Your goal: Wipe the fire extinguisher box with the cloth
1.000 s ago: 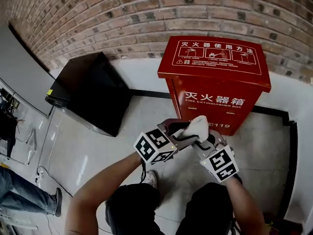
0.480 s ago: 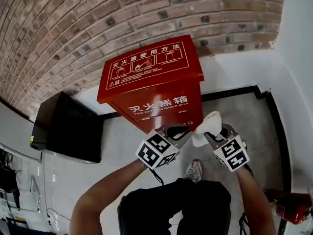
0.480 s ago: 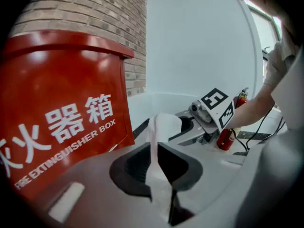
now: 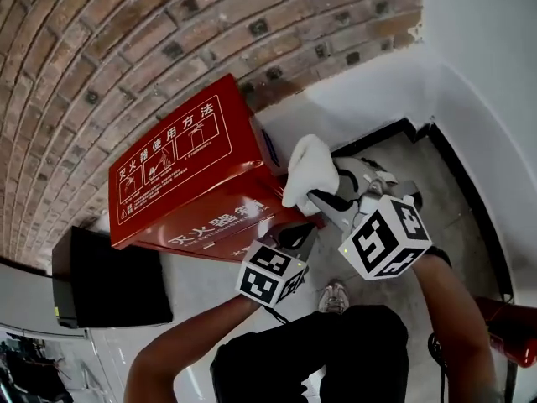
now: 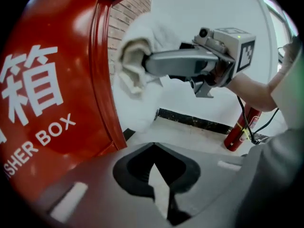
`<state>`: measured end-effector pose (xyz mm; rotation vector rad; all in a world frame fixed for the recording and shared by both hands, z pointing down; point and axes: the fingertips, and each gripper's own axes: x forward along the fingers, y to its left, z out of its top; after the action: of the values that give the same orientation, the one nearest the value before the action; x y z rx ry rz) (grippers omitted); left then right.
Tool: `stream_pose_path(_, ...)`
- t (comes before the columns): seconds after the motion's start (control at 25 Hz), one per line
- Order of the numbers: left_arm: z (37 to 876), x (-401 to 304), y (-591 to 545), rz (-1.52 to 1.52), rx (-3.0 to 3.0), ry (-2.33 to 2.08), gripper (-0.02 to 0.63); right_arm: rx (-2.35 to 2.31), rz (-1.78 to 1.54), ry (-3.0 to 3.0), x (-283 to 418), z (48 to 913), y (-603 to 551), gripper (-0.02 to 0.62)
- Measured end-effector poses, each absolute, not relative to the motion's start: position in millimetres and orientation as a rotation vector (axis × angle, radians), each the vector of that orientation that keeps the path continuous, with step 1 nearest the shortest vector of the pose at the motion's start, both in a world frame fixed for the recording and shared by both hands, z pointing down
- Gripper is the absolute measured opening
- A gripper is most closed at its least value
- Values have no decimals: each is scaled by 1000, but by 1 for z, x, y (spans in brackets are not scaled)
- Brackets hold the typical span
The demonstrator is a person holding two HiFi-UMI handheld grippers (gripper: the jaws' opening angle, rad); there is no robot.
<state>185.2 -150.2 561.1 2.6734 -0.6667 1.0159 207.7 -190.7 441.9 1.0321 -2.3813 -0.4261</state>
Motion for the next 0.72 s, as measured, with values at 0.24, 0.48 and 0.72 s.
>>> stream_pose_path(0.24, 545, 190, -164, 1022, 2676, -720, 0, 975, -575, -2397, 185, 416, -225, 140)
stream_pose_path(0.48, 548, 190, -163, 1025, 2670, -708, 0, 980, -572, -2425, 180, 414, -285, 132)
stream_pose_path(0.72, 564, 188, -151, 1056, 2665, -634, 0, 1042, -569, -2417, 179, 416, -344, 130)
